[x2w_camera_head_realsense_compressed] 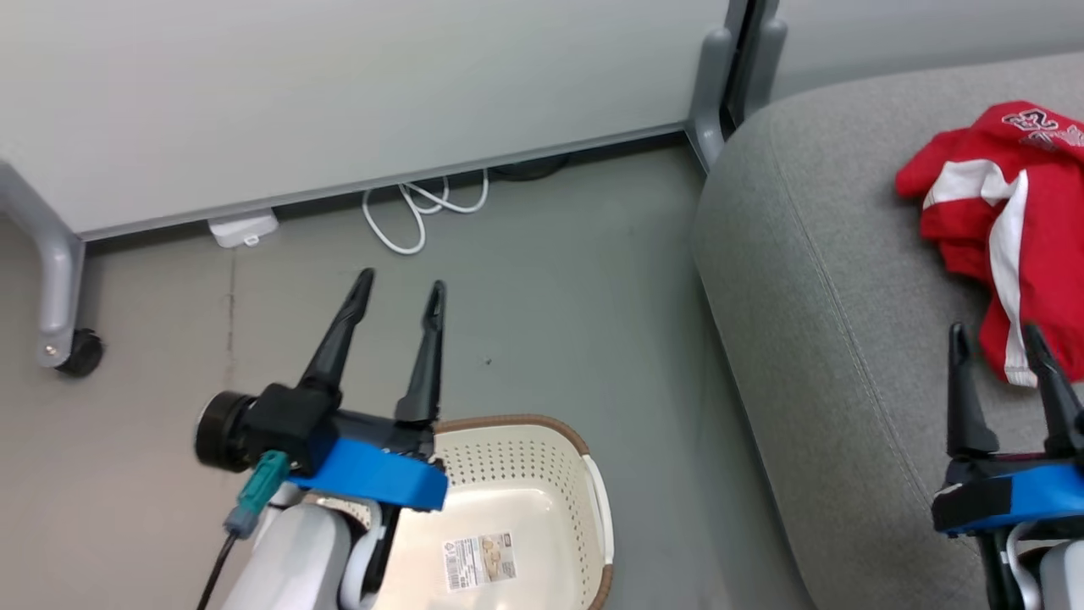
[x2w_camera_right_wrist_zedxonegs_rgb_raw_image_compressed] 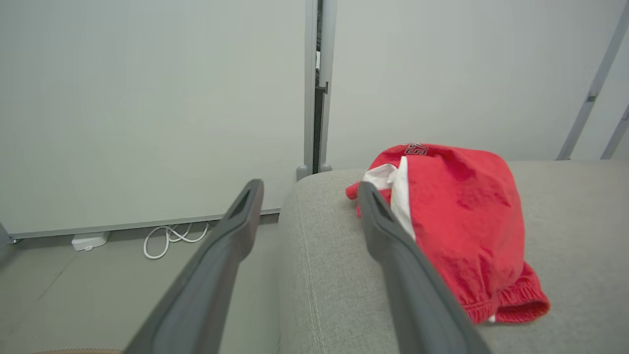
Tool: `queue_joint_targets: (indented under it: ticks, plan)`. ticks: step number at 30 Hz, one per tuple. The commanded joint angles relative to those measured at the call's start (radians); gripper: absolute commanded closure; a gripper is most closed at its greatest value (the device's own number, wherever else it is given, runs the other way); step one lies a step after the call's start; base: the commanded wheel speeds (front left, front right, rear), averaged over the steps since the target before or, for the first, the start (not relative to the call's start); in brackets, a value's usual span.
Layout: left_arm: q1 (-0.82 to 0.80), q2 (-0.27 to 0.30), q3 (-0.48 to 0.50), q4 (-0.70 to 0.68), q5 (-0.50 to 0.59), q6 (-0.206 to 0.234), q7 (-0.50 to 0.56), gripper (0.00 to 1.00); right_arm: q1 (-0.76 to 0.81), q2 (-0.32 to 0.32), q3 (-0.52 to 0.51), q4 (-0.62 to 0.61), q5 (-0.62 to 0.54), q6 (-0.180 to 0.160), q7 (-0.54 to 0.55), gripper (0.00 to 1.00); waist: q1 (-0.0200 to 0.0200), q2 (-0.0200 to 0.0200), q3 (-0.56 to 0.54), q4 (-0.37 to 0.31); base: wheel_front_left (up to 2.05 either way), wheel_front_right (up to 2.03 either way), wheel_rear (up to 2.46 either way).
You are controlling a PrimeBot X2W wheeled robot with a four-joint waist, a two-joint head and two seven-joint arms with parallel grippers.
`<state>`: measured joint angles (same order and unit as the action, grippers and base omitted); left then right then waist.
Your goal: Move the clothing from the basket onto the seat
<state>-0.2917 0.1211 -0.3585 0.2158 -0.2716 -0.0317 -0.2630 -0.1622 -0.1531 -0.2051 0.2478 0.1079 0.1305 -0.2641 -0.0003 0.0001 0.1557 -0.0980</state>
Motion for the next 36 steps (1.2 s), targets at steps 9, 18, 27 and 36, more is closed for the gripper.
queue_joint_targets:
  ticks: [9, 18, 27, 36]
  plan:
    - [0.118, -0.027, 0.205, -0.066, 0.069, -0.022, -0.003, 0.0, 0.038, 0.034, 0.119, -0.139, -0.013, 0.001, -0.001, 0.0, 0.0003, -0.0001, -0.063, 0.068, 0.0, 0.0, 0.0]
    - [0.189, -0.049, 0.29, -0.059, 0.108, -0.058, -0.003, 0.0, 0.073, 0.057, 0.161, -0.157, -0.018, 0.0, -0.001, 0.0, 0.0003, -0.0001, -0.101, 0.106, 0.0, 0.0, 0.0]
    - [0.229, -0.063, 0.326, -0.045, 0.115, -0.083, -0.003, 0.0, 0.106, 0.077, 0.169, -0.146, -0.008, 0.001, -0.001, 0.0, 0.0003, -0.0001, -0.115, 0.128, 0.0, 0.0, 0.0]
    - [0.23, -0.07, 0.333, -0.014, 0.106, -0.094, -0.003, 0.0, 0.1, 0.09, 0.171, -0.12, -0.004, 0.0, -0.001, 0.0, 0.0003, -0.0001, -0.109, 0.136, 0.0, 0.0, 0.0]
